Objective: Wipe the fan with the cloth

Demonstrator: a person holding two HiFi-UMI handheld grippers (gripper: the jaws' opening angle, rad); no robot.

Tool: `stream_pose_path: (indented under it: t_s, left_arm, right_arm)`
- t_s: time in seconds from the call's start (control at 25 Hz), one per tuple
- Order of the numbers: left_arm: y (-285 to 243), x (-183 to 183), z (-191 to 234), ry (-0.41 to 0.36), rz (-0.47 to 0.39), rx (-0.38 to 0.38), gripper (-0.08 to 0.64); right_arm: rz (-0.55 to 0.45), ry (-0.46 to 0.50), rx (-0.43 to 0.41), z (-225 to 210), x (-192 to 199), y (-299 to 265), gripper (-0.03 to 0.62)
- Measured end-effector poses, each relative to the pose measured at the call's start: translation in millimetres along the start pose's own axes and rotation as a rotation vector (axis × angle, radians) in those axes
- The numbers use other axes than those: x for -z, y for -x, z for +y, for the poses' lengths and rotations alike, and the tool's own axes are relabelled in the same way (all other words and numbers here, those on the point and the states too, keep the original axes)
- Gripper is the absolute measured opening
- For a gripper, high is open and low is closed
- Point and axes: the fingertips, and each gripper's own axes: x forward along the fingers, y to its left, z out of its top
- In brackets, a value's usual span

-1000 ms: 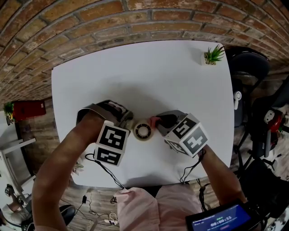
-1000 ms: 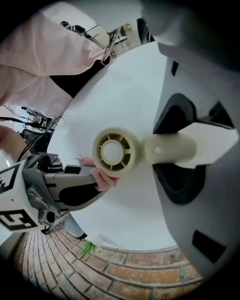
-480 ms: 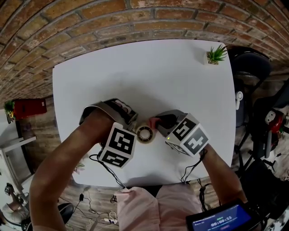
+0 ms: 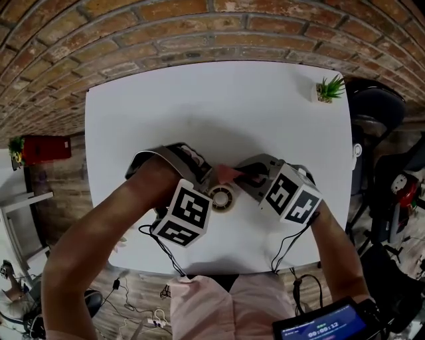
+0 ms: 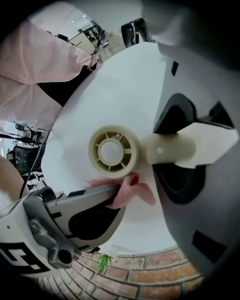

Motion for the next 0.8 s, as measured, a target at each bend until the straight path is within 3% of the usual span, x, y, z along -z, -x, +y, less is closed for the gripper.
stream_pose_path:
  t_s: [0.24, 0.52, 0.8]
  left_arm:
    - [0, -1, -1, -0.017, 0.002, 0.005, 0.2]
    - [0, 1, -1, -0.026, 0.008, 0.005, 0.199]
    - [-1, 1, -1, 0.0, -0.003, 0.007, 0.199]
  right_arm:
    - [-0.004, 0.282, -0.073, 10, -10, -11, 0.034]
    - [0.013, 0.525, -0.121, 15, -11, -15, 0.033]
    - [0.045, 0.547, -0.135, 22, 7, -5, 0.032]
